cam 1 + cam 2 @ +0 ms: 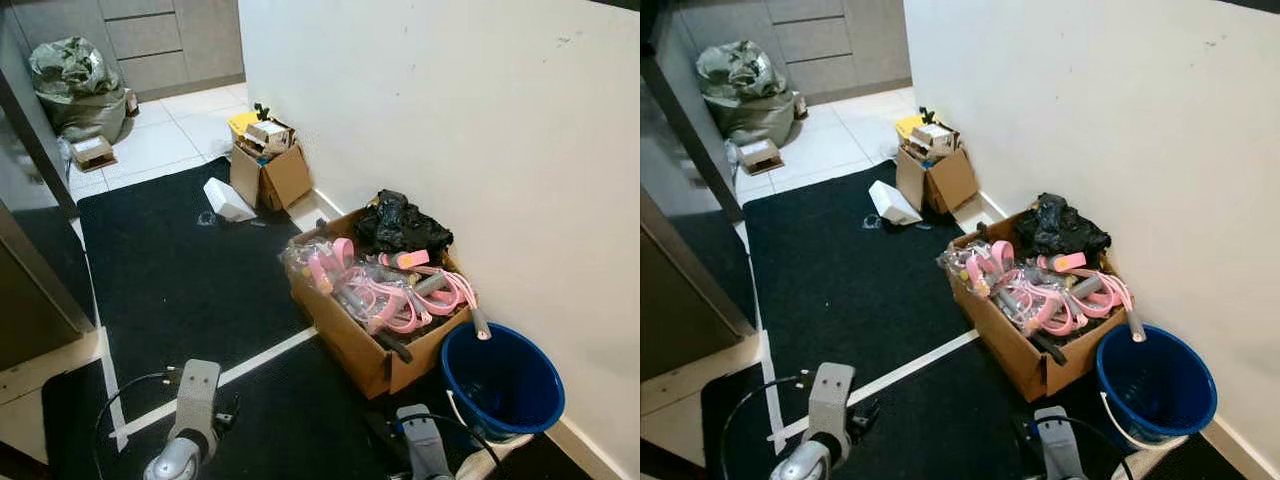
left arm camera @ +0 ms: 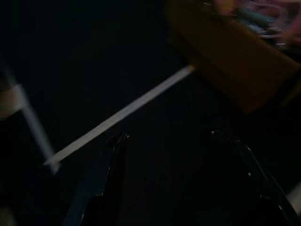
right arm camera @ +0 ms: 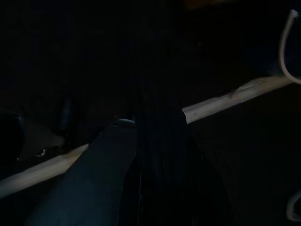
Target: Picking trash to rubbish bin
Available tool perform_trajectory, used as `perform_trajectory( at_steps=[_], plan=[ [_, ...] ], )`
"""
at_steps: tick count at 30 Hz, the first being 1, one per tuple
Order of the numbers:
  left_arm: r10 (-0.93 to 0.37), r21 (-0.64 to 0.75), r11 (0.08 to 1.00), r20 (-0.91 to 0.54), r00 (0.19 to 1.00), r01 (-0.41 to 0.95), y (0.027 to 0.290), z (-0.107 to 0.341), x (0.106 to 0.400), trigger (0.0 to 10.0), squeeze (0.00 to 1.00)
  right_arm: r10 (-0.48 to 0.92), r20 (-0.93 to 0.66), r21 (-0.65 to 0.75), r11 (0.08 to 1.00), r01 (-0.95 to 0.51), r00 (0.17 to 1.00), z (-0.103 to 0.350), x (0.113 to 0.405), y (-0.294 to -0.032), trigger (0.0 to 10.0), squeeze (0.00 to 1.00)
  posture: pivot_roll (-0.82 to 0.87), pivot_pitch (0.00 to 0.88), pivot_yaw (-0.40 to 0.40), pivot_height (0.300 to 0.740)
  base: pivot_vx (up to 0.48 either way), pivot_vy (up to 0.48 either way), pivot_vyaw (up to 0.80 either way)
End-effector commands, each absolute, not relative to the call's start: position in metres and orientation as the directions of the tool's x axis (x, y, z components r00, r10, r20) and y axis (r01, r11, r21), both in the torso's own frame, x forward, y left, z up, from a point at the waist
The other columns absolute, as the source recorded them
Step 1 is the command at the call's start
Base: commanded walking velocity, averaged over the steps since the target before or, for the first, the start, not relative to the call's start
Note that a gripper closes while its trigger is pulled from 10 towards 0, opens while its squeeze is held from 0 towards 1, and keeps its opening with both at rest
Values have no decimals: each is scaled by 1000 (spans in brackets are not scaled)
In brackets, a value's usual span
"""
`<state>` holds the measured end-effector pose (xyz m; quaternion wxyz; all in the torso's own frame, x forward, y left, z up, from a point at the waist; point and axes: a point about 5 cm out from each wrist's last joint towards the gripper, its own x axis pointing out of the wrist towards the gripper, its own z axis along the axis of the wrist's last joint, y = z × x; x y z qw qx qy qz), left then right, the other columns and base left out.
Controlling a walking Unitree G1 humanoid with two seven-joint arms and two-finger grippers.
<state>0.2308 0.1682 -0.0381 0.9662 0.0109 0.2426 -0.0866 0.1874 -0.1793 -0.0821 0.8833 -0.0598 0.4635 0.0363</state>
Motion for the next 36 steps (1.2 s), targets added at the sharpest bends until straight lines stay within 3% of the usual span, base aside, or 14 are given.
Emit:
perform_trajectory(
  at_steps=[1, 36],
  plan=[
    [-150, -4, 985, -490, 859, 170, 173, -42, 226, 10000, 0, 28, -824, -63, 988, -139, 567, -82, 189, -175, 10000, 0, -21, 67, 23, 740, 0, 0, 800],
    [-157, 23, 981, -488, 858, 193, 168, -40, 227, 10000, 0, 64, -825, -25, 988, -149, 561, -82, 190, -170, 10000, 0, -12, 74, 19, 740, 0, 0, 800]
  ],
)
